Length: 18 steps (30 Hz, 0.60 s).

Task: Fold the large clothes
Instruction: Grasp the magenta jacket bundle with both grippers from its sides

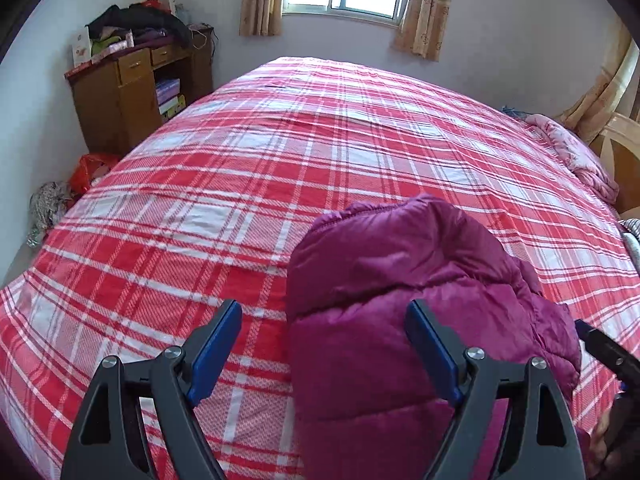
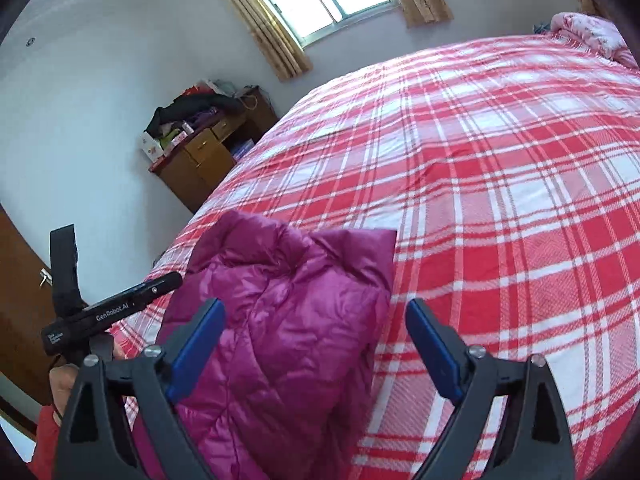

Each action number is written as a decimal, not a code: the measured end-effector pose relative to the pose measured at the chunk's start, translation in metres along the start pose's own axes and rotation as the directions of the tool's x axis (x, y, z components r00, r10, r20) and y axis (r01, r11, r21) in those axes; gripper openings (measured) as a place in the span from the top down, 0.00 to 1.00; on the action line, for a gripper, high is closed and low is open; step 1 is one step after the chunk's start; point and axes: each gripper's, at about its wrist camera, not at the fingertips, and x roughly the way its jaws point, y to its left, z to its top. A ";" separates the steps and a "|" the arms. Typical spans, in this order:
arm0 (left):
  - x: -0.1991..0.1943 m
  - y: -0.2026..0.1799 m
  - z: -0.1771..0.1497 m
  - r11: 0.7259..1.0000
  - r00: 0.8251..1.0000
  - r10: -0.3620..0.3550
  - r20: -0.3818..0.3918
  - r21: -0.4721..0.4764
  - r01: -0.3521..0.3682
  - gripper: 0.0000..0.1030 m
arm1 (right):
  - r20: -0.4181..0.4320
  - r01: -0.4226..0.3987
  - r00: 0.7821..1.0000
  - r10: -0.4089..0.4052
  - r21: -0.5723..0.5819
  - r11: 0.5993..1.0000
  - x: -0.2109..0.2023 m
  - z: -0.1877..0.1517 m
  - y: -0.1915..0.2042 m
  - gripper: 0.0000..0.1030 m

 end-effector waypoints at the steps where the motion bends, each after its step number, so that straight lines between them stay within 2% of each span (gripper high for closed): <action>1: -0.001 0.002 -0.005 0.999 0.999 -0.033 -0.009 -0.011 0.033 0.18 | -0.028 0.007 1.000 -0.007 0.006 1.000 0.002 -0.006 -0.002 0.09; 3: -0.004 0.010 -0.017 0.988 0.989 -0.148 -0.006 -0.049 0.148 0.18 | -0.066 0.028 0.997 -0.028 0.002 1.000 0.009 -0.019 -0.004 0.09; 4: -0.004 0.015 -0.023 0.975 0.978 -0.209 0.005 -0.078 0.208 0.18 | -0.077 0.031 0.997 -0.031 0.004 1.000 0.012 -0.025 -0.005 0.09; 6: 0.003 0.021 -0.034 0.954 0.964 -0.268 0.003 -0.140 0.265 0.18 | -0.100 0.009 0.995 -0.004 0.043 0.999 0.020 -0.035 -0.011 0.09; 8: 0.014 0.025 -0.045 0.924 0.941 -0.339 -0.011 -0.195 0.330 0.18 | -0.070 0.004 0.998 0.000 0.049 0.999 0.022 -0.040 -0.010 0.07; 13: 0.026 0.029 -0.058 0.889 0.917 -0.400 0.017 -0.235 0.392 0.18 | -0.085 0.029 0.996 -0.030 -0.018 0.999 0.028 -0.041 0.004 0.06; 16: 0.035 0.036 -0.062 0.847 0.879 -0.475 0.037 -0.252 0.469 0.18 | -0.095 0.016 0.995 -0.019 -0.030 0.999 0.032 -0.039 0.004 0.06; 18: 0.035 0.036 -0.063 0.836 0.869 -0.491 0.057 -0.247 0.489 0.18 | -0.101 0.006 0.995 -0.010 -0.038 0.999 0.038 -0.037 0.005 0.06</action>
